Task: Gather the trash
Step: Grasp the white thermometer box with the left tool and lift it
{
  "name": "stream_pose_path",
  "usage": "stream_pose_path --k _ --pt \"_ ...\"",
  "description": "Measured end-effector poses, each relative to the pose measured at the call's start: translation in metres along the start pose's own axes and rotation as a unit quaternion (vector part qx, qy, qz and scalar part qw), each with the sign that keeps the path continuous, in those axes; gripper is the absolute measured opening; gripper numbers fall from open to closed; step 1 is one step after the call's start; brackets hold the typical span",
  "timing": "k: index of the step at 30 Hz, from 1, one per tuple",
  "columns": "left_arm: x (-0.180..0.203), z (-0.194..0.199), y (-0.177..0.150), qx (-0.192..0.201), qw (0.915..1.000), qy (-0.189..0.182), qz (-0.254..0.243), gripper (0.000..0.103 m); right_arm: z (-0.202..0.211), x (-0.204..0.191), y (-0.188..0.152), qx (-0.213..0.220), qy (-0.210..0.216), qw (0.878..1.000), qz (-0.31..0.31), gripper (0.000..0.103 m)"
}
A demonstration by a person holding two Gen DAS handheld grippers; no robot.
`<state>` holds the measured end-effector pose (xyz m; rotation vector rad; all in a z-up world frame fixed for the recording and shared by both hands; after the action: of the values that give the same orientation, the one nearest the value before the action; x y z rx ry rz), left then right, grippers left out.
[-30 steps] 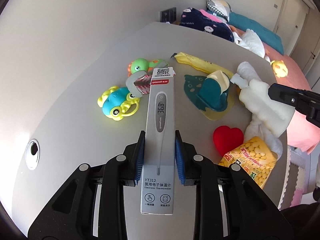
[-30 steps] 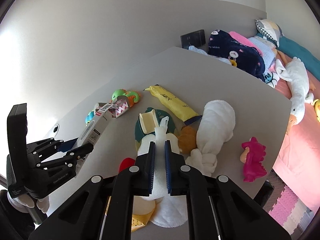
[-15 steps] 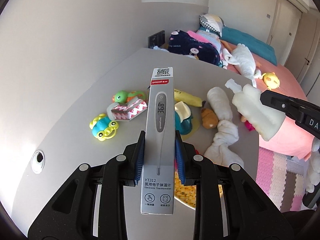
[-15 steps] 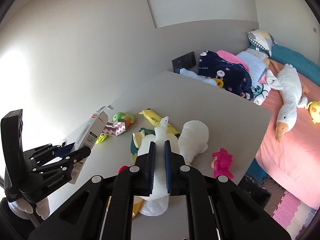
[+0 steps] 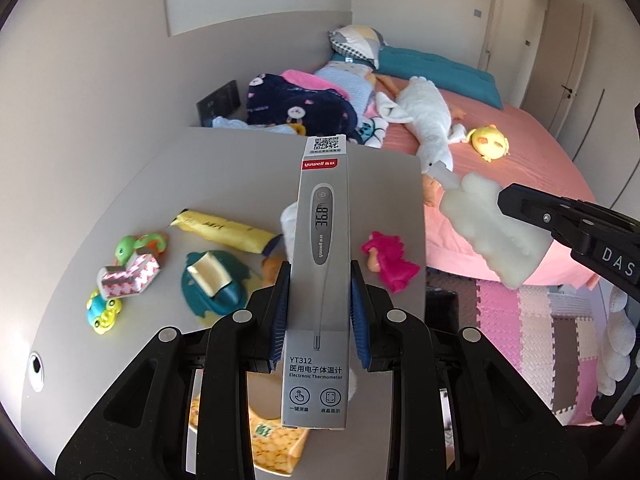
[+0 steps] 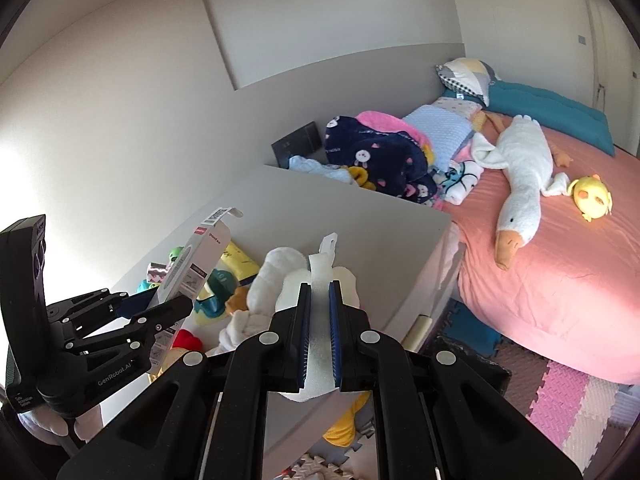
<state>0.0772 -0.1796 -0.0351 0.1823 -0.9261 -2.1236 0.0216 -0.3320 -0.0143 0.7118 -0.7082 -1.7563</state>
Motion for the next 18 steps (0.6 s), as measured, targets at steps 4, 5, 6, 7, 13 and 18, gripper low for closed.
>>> stream_pose_path --k 4,5,6,7,13,18 --pt "0.032 -0.02 0.013 -0.004 0.9996 -0.023 -0.018 0.027 0.004 0.033 0.0 0.004 -0.02 1.0 -0.018 0.01" --pt "0.041 -0.026 0.015 -0.005 0.9993 -0.03 -0.022 0.027 0.005 0.042 0.0 0.004 -0.026 0.999 -0.022 0.01" --pt "0.05 -0.031 0.018 -0.007 0.999 -0.035 -0.028 0.027 0.006 0.05 0.0 0.005 -0.031 0.999 -0.026 0.01" --pt "0.058 -0.036 0.02 -0.009 0.9986 -0.041 -0.033 0.027 0.007 0.059 -0.001 0.006 -0.037 0.999 -0.031 0.01" --pt "0.111 -0.07 0.034 -0.023 0.9948 -0.078 -0.06 0.027 0.015 0.114 -0.005 0.008 -0.071 0.996 -0.055 0.01" --pt "0.15 -0.1 0.039 -0.044 0.9901 -0.104 -0.084 0.027 0.017 0.151 -0.012 0.002 -0.092 0.993 -0.078 0.01"
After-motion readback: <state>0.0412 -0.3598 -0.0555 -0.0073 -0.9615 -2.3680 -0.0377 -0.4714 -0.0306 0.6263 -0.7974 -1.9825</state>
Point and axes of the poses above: each gripper's, at about its wrist camera, not at the fingertips, and z roughly against the way its jaws point, x to its right, y to its top, the point moved 5 cm from there along -z, roughly the way its jaws point, and after that the axes turned 12 degrees about -y, right-handed, at the moved point
